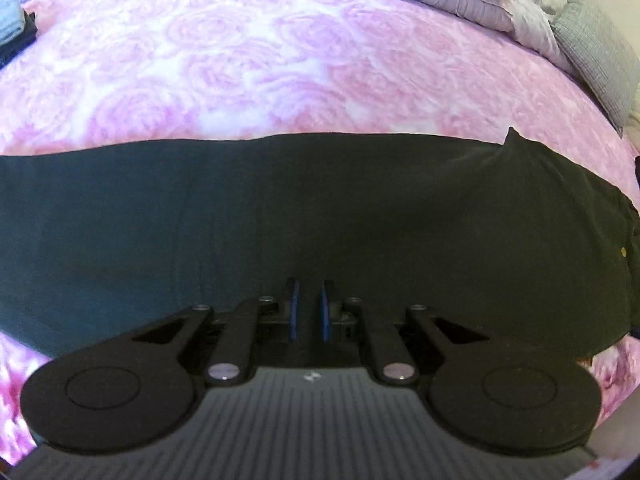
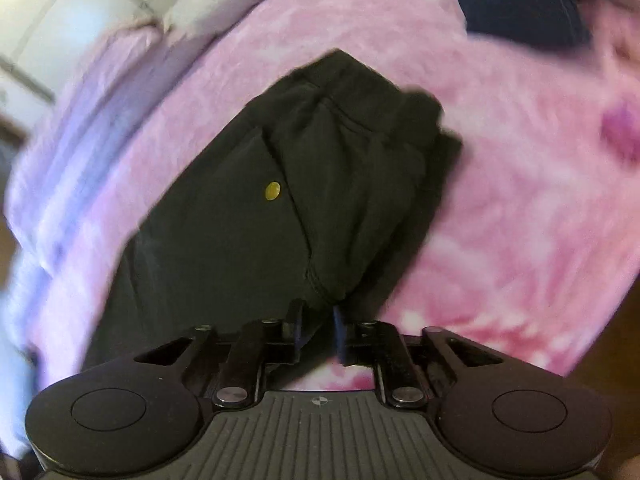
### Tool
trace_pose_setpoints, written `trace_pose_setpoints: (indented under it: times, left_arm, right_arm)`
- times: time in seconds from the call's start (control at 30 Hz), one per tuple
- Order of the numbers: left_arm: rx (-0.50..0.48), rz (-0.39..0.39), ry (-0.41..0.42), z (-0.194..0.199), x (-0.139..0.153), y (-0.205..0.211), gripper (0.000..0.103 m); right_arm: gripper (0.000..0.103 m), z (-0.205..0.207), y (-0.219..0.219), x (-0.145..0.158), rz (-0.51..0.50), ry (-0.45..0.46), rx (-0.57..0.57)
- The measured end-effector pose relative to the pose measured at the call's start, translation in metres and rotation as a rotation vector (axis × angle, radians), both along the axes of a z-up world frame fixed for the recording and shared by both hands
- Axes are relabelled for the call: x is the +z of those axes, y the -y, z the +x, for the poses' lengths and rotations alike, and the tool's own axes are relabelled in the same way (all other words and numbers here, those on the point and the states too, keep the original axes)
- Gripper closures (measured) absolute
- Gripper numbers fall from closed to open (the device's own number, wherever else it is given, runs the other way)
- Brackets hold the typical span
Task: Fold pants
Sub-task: 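Lay the folded trousers on the bed and open both grippers, then withdraw both grippers and move them toward the folded trousers' ends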
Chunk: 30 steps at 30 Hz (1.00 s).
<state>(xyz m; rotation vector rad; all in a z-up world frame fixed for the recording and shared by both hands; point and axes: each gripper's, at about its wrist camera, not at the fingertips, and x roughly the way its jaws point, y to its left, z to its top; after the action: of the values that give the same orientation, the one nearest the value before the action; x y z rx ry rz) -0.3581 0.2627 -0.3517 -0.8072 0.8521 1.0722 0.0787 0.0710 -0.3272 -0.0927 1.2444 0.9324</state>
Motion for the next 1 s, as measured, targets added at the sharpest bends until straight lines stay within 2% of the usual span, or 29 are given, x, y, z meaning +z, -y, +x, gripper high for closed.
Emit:
trace_pose_setpoints:
  times: [0.07, 0.1, 0.13, 0.17, 0.23, 0.27, 0.3, 0.33, 0.37, 0.4, 0.47, 0.53, 0.6, 0.67, 0.73, 0.8, 0.87, 1.0]
  left_arm:
    - [0.022, 0.005, 0.008, -0.002, 0.005, 0.005, 0.094]
    - [0.032, 0.013, 0.021, -0.002, 0.009, 0.008, 0.092]
    - [0.035, 0.021, 0.028, -0.001, 0.010, 0.011, 0.091]
    - [0.033, 0.029, 0.029, 0.001, 0.011, 0.016, 0.088]
    - [0.016, 0.012, 0.015, 0.008, 0.005, 0.022, 0.083]
    - [0.015, -0.004, -0.006, 0.012, -0.001, 0.024, 0.081]
    - [0.016, -0.011, -0.032, 0.015, -0.008, 0.026, 0.080]
    - [0.014, -0.007, -0.050, 0.019, -0.009, 0.027, 0.080]
    - [0.009, -0.006, -0.071, 0.023, -0.007, 0.026, 0.079]
    - [0.003, -0.019, -0.089, 0.027, -0.004, 0.023, 0.078]
    - [-0.002, -0.053, -0.107, 0.031, 0.006, 0.020, 0.078]
    - [0.003, -0.071, -0.116, 0.030, 0.022, 0.022, 0.077]
    - [0.012, -0.083, -0.134, 0.027, 0.049, 0.027, 0.071]
    - [0.011, -0.100, -0.159, 0.024, 0.074, 0.032, 0.067]
    - [0.010, -0.098, -0.190, 0.020, 0.100, 0.042, 0.065]
    - [0.010, -0.088, -0.203, 0.014, 0.128, 0.057, 0.051]
    - [0.018, -0.075, -0.203, 0.008, 0.151, 0.070, 0.044]
    - [0.031, -0.042, -0.220, -0.001, 0.193, 0.098, 0.041]
  right_arm:
    - [0.081, -0.022, -0.010, 0.023, -0.099, 0.206, 0.061]
    - [0.081, -0.038, -0.015, 0.035, -0.120, 0.343, 0.109]
    - [0.081, -0.055, -0.013, 0.039, -0.101, 0.432, 0.166]
    - [0.080, -0.069, -0.015, 0.041, -0.063, 0.482, 0.231]
    - [0.078, -0.091, -0.026, 0.033, -0.018, 0.519, 0.359]
    - [0.076, -0.098, -0.031, 0.021, -0.038, 0.522, 0.408]
    - [0.074, -0.104, -0.038, 0.001, -0.115, 0.513, 0.461]
    - [0.071, -0.109, -0.041, -0.011, -0.148, 0.529, 0.493]
    - [0.068, -0.116, -0.038, -0.012, -0.130, 0.582, 0.521]
    - [0.068, -0.121, -0.045, -0.012, -0.169, 0.611, 0.567]
    - [0.067, -0.121, -0.056, -0.005, -0.236, 0.585, 0.597]
    - [0.066, -0.110, -0.064, 0.009, -0.273, 0.497, 0.584]
    - [0.062, -0.103, -0.059, 0.033, -0.258, 0.393, 0.549]
    - [0.046, -0.104, -0.056, 0.053, -0.249, 0.295, 0.527]
    - [0.040, -0.107, -0.054, 0.074, -0.245, 0.231, 0.521]
    - [0.039, -0.117, -0.047, 0.095, -0.244, 0.204, 0.546]
    - [0.038, -0.132, -0.045, 0.119, -0.236, 0.207, 0.586]
    - [0.038, -0.154, -0.032, 0.157, -0.204, 0.227, 0.661]
